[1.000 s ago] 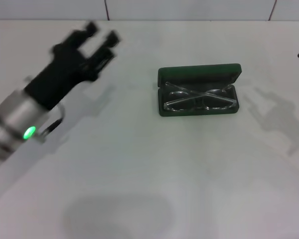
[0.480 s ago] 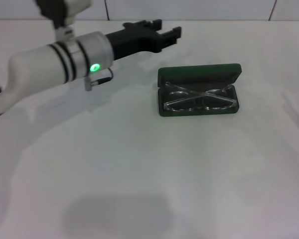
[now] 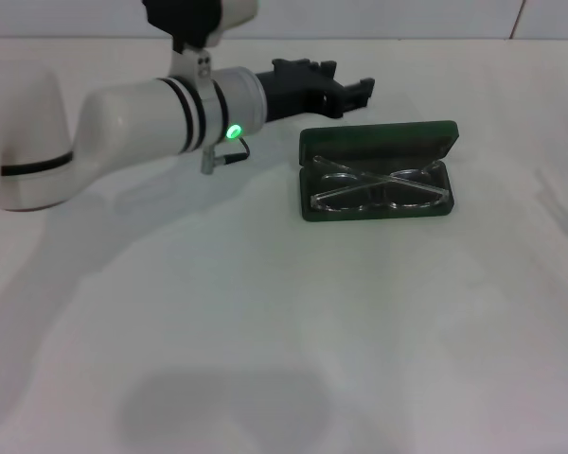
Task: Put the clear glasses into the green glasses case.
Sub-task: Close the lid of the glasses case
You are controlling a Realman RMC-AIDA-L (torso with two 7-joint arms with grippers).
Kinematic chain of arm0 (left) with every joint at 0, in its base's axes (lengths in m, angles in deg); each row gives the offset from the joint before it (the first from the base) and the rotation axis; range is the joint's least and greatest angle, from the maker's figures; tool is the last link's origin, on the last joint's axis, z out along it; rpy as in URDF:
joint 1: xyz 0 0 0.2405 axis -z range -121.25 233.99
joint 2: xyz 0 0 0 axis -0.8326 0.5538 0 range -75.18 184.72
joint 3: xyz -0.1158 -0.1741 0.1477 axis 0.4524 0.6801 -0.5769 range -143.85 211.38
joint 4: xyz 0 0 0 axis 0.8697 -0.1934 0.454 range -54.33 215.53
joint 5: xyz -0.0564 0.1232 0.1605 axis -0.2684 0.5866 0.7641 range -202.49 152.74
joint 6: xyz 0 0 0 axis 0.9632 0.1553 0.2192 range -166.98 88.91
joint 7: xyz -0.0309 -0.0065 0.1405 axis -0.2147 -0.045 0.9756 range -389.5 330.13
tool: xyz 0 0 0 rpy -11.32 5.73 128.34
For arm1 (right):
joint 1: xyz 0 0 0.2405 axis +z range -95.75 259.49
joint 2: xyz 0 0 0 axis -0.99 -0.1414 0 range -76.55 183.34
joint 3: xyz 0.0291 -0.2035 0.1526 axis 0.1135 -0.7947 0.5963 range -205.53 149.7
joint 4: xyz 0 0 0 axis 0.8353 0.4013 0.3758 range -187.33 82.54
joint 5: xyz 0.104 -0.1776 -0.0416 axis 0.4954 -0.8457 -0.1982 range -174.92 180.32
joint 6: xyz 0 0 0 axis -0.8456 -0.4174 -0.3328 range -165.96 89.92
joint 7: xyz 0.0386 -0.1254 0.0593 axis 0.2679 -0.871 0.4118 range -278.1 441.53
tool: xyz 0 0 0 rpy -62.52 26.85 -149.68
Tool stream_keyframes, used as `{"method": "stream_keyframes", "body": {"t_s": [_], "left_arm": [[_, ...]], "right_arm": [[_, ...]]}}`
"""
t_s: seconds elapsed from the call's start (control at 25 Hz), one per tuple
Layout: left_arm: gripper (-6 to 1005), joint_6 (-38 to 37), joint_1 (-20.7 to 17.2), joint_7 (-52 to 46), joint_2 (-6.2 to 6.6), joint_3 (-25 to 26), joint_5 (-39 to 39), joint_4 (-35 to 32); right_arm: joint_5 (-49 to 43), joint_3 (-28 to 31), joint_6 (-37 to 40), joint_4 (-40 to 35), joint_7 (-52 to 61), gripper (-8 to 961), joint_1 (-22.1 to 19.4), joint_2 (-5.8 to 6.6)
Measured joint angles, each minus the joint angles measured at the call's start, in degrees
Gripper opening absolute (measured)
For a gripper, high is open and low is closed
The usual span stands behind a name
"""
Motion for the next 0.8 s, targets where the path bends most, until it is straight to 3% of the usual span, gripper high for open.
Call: {"method": "stream_keyframes", "body": {"t_s": [0.04, 0.2, 0.8], "left_arm": [[616, 2.3, -0.2, 0.0, 0.0, -5.8, -3.8, -1.4], [616, 3.2, -0.6, -0.1, 0.0, -11.7, -6.8, -2.8], [614, 2.9, -6.3, 1.3, 0.02, -17.5, -6.8, -8.4]], "right_arm": [[0.0, 0.0, -0.1, -0.1, 0.0, 746, 0.1, 0.0], [0.0, 0.0, -0.5, -0.3, 0.0, 744, 0.3, 0.02], [0.1, -0.1, -1.7, -0.4, -0.1, 745, 1.0, 0.12]]}}
